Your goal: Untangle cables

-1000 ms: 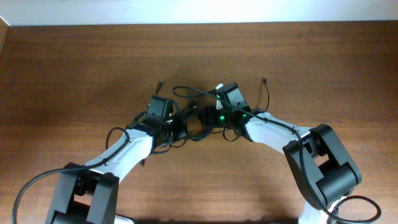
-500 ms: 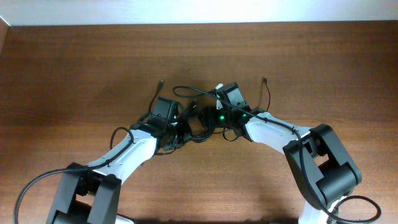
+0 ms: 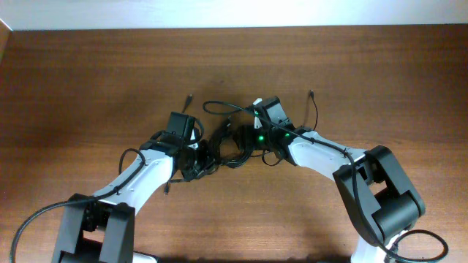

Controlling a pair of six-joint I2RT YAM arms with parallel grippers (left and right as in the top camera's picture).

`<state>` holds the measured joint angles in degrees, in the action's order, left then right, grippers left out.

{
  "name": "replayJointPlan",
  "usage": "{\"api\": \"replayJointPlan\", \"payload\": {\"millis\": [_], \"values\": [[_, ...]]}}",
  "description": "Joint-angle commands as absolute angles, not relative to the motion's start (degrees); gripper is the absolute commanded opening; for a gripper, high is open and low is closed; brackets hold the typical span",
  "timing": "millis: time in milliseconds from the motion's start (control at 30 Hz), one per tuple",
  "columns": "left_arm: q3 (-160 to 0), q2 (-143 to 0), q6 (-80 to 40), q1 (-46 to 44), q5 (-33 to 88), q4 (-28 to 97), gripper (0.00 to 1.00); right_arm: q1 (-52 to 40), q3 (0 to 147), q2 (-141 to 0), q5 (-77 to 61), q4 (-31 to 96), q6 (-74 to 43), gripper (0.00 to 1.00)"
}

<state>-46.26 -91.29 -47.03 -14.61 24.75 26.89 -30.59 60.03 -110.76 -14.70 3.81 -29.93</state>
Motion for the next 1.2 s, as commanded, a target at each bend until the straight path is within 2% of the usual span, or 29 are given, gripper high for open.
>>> {"api": "replayJointPlan", "payload": {"millis": [0,33,167,267,400,600,1167], "values": [[-46.8,-90.1,-54.5,-14.6,25.7,28.6,0.26,-30.9,58.4,-113.7,-14.8,5.5,-30.2,0.64],[-46.8,-90.1,-54.6,-14.6,25.7,28.6,0.27,-30.9,58.4,-113.7,-14.8,5.5,-30.2,0.64],[-46.8,-90.1,-54.6,-14.6,25.7,29.5,0.06,-30.9,58.4,-113.7,-14.8,5.5,-30.2,0.64],[-46.8,-90.1,-55.5,-14.6,25.6,29.2,0.0,-30.9,58.4,-113.7,-14.8,5.5,-30.2,0.64],[-46.8,-90.1,-56.1,-14.6,25.7,29.2,0.0,-30.9,58.4,-113.7,-14.8,5.5,-30.2,0.64],[-46.8,-90.1,-63.2,-14.6,22.5,29.2,0.01,-30.9,58.4,-113.7,-14.8,5.5,-30.2,0.64],[-46.8,-90.4,-63.8,-16.1,20.1,26.2,0.02,-30.9,58.4,-113.7,-14.8,5.5,-30.2,0.64]]}}
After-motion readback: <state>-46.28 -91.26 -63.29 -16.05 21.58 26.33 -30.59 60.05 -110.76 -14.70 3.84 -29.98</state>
